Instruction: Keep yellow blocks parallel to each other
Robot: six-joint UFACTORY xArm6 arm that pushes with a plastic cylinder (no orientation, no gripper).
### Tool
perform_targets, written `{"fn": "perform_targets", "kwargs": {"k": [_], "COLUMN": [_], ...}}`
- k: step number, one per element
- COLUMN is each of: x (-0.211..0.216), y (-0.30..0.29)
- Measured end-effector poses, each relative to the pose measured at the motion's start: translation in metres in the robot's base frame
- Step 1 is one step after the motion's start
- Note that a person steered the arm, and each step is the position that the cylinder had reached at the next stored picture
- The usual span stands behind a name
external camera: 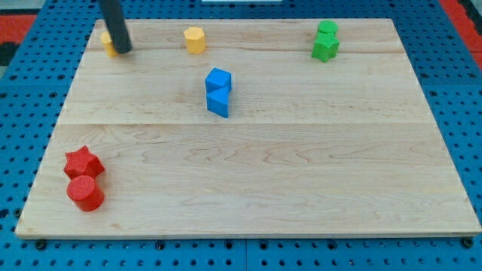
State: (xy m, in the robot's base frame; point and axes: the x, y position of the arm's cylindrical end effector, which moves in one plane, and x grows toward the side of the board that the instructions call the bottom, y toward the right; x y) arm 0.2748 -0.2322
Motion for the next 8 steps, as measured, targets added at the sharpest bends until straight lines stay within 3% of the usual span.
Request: {"fn": "perform_targets", "kwargs": {"k": [1,2,3,4,5,7,8], "x": [-0.005,0.033,0.039,0.024,-0.011,-0.008,0.046], "y": [-0.016,0.032,0.112,0.178,0.199,0.124,0.079]}}
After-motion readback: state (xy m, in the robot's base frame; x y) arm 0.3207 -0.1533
